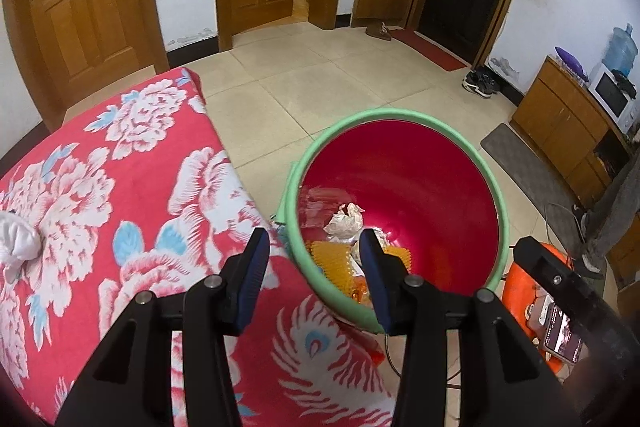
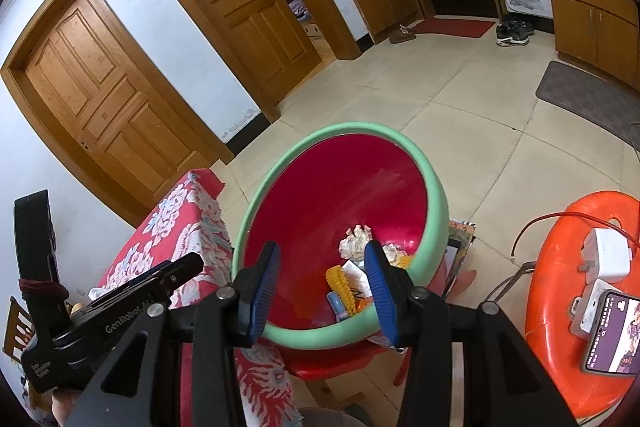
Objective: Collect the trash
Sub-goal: 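Move both open tools back over the table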
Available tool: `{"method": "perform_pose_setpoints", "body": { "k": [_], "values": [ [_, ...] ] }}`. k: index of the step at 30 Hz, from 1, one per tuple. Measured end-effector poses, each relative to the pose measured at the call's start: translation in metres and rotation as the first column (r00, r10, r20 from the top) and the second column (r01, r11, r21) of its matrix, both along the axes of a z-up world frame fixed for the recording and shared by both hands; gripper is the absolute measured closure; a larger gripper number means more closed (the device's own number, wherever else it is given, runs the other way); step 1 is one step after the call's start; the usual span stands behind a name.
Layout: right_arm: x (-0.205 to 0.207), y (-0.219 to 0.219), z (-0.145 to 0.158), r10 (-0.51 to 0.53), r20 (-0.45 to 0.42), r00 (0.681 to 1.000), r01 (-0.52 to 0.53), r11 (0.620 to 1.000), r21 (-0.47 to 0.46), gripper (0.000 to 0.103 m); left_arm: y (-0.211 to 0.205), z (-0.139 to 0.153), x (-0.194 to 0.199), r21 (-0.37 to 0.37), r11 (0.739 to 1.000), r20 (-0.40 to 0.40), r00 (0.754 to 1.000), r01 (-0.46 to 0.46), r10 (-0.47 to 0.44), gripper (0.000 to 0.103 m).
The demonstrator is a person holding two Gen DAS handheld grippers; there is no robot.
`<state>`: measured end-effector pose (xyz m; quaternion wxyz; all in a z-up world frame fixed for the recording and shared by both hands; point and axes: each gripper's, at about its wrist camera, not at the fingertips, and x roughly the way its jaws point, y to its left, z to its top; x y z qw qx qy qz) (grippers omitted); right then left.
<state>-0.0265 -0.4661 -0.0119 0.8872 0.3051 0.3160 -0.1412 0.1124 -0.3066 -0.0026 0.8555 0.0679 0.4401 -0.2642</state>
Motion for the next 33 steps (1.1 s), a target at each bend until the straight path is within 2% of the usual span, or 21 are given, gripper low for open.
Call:
{"method": "perform_pose_setpoints", "body": {
  "k": [3, 8, 19, 28, 33],
  "values": [
    [0.001, 0.006, 0.003, 0.013, 0.004, 1.000, -0.013, 1.000, -0.002, 0.052, 0.012, 0.006, -0.002, -0.004, 1.000, 0.006, 1.000, -0.027, 0.027, 0.049],
    [0.002, 0.020, 0.011, 0.047, 0.016, 0.999, -0.047, 0.999, -0.003, 0.048, 0.034, 0.016, -0.003, -0.008, 0.998, 0.024, 0.997, -0.067, 0.067, 0.046],
    [0.003, 0.058, 0.029, 0.119, 0.035, 0.992, -0.118, 0.993, -0.022, 0.047, 0.096, 0.034, -0.005, -0.026, 0.984, 0.052, 0.983, -0.174, 0.175, 0.045],
    [0.011, 0.091, 0.037, 0.188, 0.041, 0.981, -0.187, 0.982, -0.032, 0.047, 0.160, 0.038, 0.001, -0.026, 0.958, 0.063, 0.956, -0.284, 0.285, 0.044],
    [0.019, 0.107, 0.040, 0.211, 0.042, 0.976, -0.210, 0.977, -0.040, 0.047, 0.202, 0.038, 0.010, -0.023, 0.932, 0.072, 0.929, -0.362, 0.363, 0.045]
  ]
}}
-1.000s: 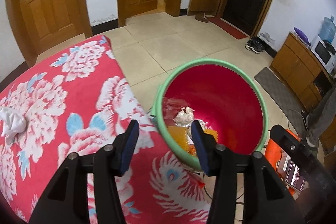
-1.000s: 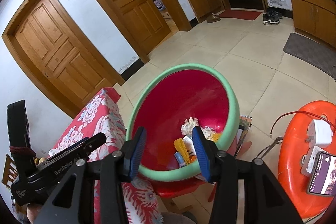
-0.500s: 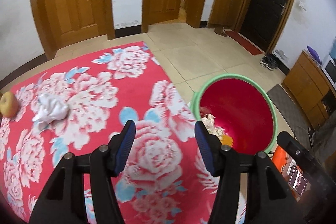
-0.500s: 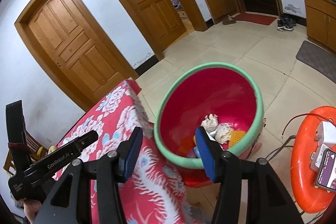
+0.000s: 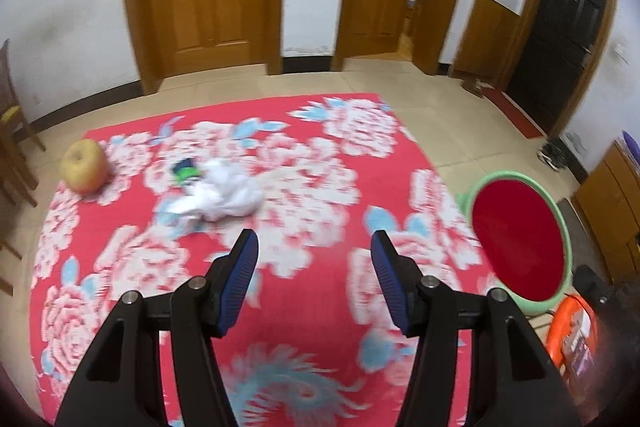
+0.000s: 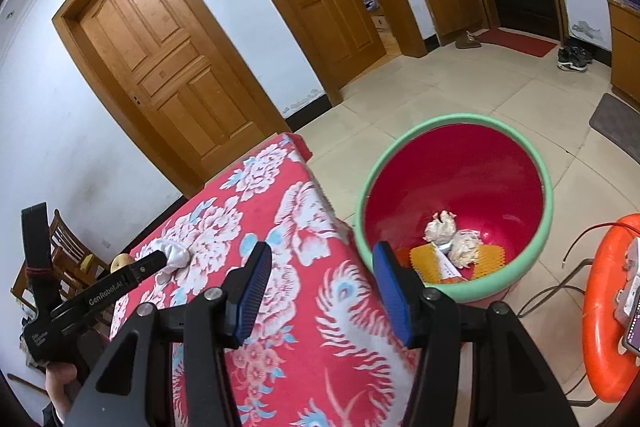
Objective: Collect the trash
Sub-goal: 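Move both open tools back over the table, then grasp the green-and-blue toy with the left tool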
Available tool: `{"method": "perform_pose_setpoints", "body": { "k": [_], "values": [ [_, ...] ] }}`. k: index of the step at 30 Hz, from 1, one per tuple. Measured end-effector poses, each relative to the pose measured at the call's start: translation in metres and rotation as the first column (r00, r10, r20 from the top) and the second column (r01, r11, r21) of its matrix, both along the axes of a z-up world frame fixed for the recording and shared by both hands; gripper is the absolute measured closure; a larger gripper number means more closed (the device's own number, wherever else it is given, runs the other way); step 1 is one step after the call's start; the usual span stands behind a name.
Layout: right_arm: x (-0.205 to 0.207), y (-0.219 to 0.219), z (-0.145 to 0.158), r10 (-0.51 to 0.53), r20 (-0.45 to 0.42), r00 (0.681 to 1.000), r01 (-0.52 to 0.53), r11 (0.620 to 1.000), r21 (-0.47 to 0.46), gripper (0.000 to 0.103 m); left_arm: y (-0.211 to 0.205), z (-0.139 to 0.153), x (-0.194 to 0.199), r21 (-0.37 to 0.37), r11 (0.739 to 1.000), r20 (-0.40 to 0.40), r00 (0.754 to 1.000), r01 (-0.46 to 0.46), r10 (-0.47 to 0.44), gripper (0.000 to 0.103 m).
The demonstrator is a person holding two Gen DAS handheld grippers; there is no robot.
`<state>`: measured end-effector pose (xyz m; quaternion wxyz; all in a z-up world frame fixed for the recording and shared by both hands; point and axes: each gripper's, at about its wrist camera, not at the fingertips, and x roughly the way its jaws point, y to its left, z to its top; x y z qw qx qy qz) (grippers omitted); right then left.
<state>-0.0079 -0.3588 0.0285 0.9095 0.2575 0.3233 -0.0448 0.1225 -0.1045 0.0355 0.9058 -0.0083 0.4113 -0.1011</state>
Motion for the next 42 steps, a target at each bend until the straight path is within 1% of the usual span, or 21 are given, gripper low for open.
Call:
{"method": "perform_pose_setpoints", "body": {
  "k": [6, 12, 16, 22, 27, 31, 33, 35, 36, 37, 39, 41, 42],
  "values": [
    [0.009, 0.017, -0.002, 0.024, -0.012, 1.000, -0.024, 1.000, -0.011, 0.047, 0.049, -0.006, 0.016, 0.023, 0.995, 0.004, 0.995, -0.102, 0.102, 0.045],
    [0.018, 0.026, -0.007, 0.042, -0.034, 0.999, -0.042, 0.999, -0.019, 0.047, 0.088, -0.022, 0.040, 0.019, 0.982, -0.030, 0.982, -0.189, 0.189, 0.045],
    [0.023, 0.031, -0.010, 0.049, -0.046, 0.998, -0.050, 0.998, -0.024, 0.047, 0.099, -0.033, 0.053, 0.021, 0.977, -0.056, 0.975, -0.214, 0.215, 0.045],
    [0.030, 0.038, -0.014, 0.062, -0.065, 0.996, -0.065, 0.997, -0.035, 0.047, 0.102, -0.049, 0.076, 0.026, 0.973, -0.084, 0.969, -0.229, 0.230, 0.045],
    [0.034, 0.041, -0.016, 0.068, -0.074, 0.995, -0.071, 0.997, -0.043, 0.047, 0.106, -0.051, 0.098, -0.007, 0.967, -0.087, 0.963, -0.255, 0.254, 0.045],
    [0.038, 0.042, -0.018, 0.071, -0.083, 0.994, -0.075, 0.996, -0.046, 0.047, 0.103, -0.055, 0.112, -0.021, 0.968, -0.091, 0.965, -0.250, 0.247, 0.045],
    [0.039, 0.042, -0.019, 0.073, -0.087, 0.994, -0.077, 0.996, -0.046, 0.047, 0.104, -0.057, 0.117, -0.041, 0.967, -0.099, 0.964, -0.252, 0.247, 0.045],
    [0.040, 0.043, -0.020, 0.074, -0.090, 0.993, -0.079, 0.996, -0.047, 0.047, 0.107, -0.058, 0.119, -0.069, 0.963, -0.105, 0.961, -0.262, 0.254, 0.045],
    [0.041, 0.043, -0.021, 0.077, -0.092, 0.993, -0.081, 0.996, -0.048, 0.047, 0.111, -0.057, 0.119, -0.095, 0.957, -0.110, 0.959, -0.273, 0.262, 0.045],
    [0.041, 0.043, -0.021, 0.078, -0.094, 0.993, -0.082, 0.995, -0.048, 0.047, 0.115, -0.056, 0.118, -0.126, 0.951, -0.108, 0.957, -0.282, 0.269, 0.045],
    [0.042, 0.044, -0.022, 0.081, -0.095, 0.992, -0.086, 0.995, -0.048, 0.047, 0.121, -0.051, 0.116, -0.156, 0.941, -0.093, 0.953, -0.299, 0.287, 0.045],
    [0.043, 0.044, -0.023, 0.083, -0.097, 0.992, -0.088, 0.995, -0.049, 0.047, 0.126, -0.048, 0.116, -0.155, 0.932, -0.080, 0.945, -0.326, 0.317, 0.045],
    [0.044, 0.044, -0.023, 0.084, -0.098, 0.992, -0.089, 0.995, -0.047, 0.047, 0.127, -0.048, 0.118, -0.142, 0.931, -0.081, 0.941, -0.337, 0.328, 0.045]
  ]
}}
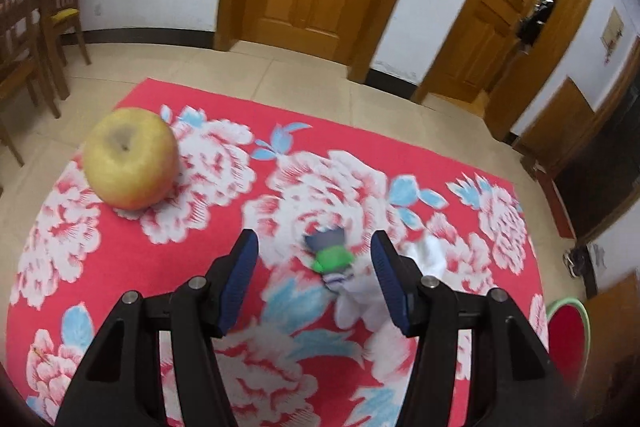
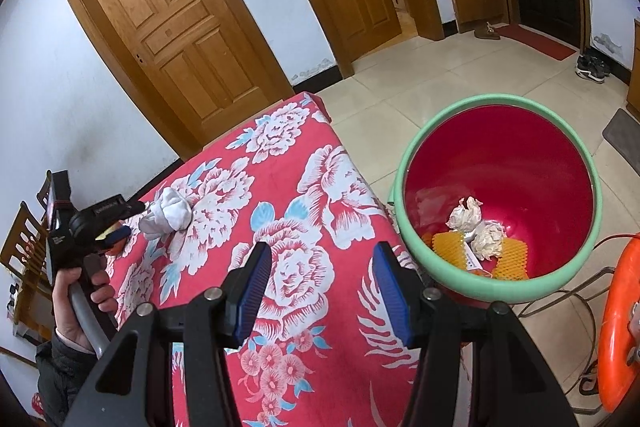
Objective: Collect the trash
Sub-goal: 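Grasp the green-and-blue toy with the left tool, then grasp the white cloth with the right tool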
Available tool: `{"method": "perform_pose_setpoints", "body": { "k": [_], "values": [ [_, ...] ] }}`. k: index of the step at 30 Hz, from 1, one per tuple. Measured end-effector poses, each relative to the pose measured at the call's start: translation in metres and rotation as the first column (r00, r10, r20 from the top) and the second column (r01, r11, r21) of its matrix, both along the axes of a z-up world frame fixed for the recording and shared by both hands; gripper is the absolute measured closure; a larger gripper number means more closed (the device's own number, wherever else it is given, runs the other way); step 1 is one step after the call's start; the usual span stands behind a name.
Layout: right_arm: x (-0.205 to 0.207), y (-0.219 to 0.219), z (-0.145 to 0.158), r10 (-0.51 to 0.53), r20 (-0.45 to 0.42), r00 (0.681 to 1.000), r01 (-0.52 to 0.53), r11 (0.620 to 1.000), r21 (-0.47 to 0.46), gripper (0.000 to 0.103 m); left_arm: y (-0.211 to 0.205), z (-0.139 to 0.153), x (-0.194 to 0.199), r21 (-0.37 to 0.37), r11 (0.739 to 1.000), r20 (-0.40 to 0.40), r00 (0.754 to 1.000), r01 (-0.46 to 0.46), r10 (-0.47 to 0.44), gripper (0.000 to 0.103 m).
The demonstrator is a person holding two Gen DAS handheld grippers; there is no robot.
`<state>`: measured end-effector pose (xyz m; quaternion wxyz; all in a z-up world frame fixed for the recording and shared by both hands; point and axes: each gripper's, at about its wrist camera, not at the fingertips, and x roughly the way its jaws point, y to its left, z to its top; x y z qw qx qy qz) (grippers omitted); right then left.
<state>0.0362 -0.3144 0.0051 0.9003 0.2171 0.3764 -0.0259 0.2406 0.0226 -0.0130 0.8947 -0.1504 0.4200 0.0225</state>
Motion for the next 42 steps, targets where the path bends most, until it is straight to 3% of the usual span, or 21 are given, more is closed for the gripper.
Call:
{"method": "perform_pose_setpoints", "body": {
  "k": [3, 7, 11, 15, 27, 34, 42],
  "values": [
    [0.002, 0.002, -0.002, 0.005, -0.005, 1.000, -0.005, 1.000, 0.002, 0.047, 0.000, -0.006, 0.010, 0.037, 0.999, -0.038, 0.999, -0.020, 0.021, 0.045],
    [0.002, 0.004, -0.003, 0.012, -0.009, 1.000, -0.012, 1.000, 0.000, 0.047, -0.002, -0.019, 0.019, 0.025, 1.000, -0.078, 0.997, -0.013, 0.015, 0.045],
    [0.003, 0.004, -0.003, 0.013, -0.010, 1.000, -0.013, 1.000, -0.001, 0.047, -0.015, -0.029, 0.021, 0.038, 0.999, -0.099, 0.995, 0.034, -0.031, 0.057],
    [0.003, 0.004, -0.003, 0.013, -0.010, 1.000, -0.013, 1.000, -0.001, 0.047, -0.026, -0.029, 0.018, 0.035, 0.995, -0.091, 0.992, 0.090, -0.086, 0.082],
    [-0.010, 0.014, 0.020, 0.033, 0.034, 0.999, -0.033, 0.999, -0.014, 0.047, -0.008, -0.007, -0.015, 0.009, 0.995, -0.059, 0.994, 0.096, -0.096, 0.082],
    [-0.015, 0.040, 0.040, 0.099, 0.071, 0.993, -0.099, 0.995, -0.011, 0.047, 0.013, 0.006, -0.049, 0.072, 0.993, -0.061, 0.994, 0.090, -0.085, 0.082],
    [0.007, 0.087, 0.054, 0.186, 0.094, 0.978, -0.184, 0.983, -0.024, 0.047, 0.040, 0.011, -0.075, 0.167, 0.985, -0.034, 0.998, 0.052, -0.047, 0.082]
  ]
}}
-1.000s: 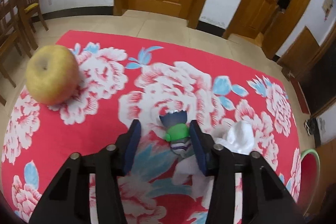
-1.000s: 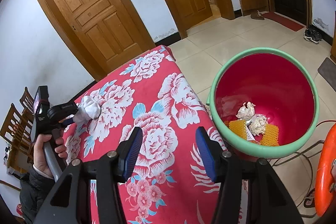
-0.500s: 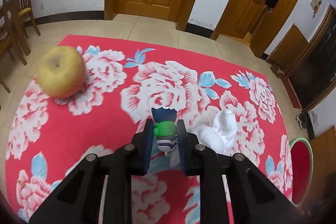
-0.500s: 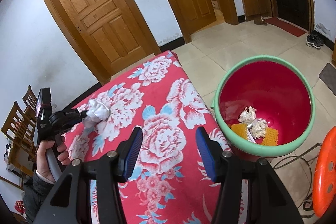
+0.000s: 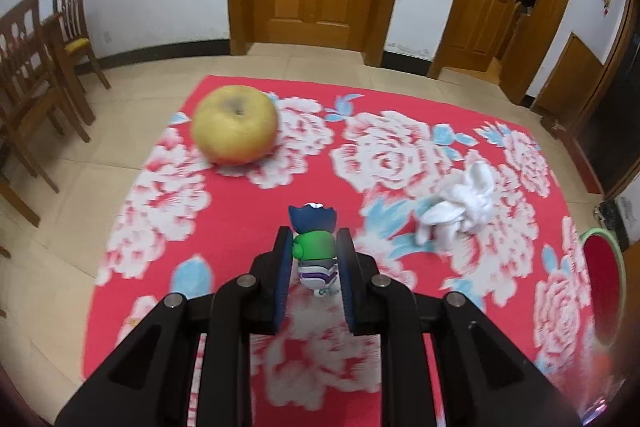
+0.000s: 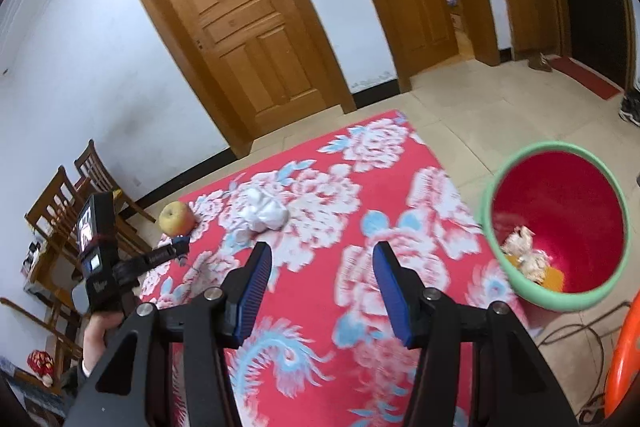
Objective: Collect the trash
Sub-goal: 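Grasp the white cloth with the right tool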
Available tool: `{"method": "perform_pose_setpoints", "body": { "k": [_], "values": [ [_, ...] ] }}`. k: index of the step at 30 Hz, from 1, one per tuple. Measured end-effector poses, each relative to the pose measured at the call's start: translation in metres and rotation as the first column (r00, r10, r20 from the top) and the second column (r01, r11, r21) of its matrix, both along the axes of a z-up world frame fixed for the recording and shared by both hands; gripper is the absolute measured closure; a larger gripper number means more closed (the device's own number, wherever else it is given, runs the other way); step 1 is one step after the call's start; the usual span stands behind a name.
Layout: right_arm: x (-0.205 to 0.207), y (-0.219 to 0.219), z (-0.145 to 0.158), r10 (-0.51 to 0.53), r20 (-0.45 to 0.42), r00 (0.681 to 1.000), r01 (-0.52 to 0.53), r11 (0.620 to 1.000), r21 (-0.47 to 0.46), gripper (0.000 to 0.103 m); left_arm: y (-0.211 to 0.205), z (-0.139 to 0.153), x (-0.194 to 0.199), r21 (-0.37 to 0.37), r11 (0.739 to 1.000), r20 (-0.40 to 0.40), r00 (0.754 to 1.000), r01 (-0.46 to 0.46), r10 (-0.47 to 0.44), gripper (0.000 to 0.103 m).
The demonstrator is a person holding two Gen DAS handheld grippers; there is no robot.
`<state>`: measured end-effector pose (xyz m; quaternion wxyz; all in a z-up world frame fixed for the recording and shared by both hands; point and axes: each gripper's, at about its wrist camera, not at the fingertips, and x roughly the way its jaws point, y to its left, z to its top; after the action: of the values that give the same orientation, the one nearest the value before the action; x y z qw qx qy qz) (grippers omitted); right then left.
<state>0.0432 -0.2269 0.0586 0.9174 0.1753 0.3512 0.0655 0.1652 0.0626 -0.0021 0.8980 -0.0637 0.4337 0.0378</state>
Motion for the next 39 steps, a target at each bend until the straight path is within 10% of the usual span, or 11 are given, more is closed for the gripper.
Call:
{"method": "perform_pose_setpoints", "body": {
  "k": [31, 39],
  "values": [
    [0.170, 0.125, -0.101, 0.049, -0.182, 0.982, -0.064, 0.995, -0.073, 0.043, 0.036, -0.033, -0.001, -0.038, 0.996, 0.007, 0.997, -0.079, 0.079, 0.082],
    [0.168, 0.129, -0.100, 0.067, -0.174, 0.983, -0.089, 0.988, -0.122, 0.077, 0.032, -0.035, 0.000, -0.032, 0.997, 0.007, 0.998, -0.066, 0.067, 0.082]
  ]
}}
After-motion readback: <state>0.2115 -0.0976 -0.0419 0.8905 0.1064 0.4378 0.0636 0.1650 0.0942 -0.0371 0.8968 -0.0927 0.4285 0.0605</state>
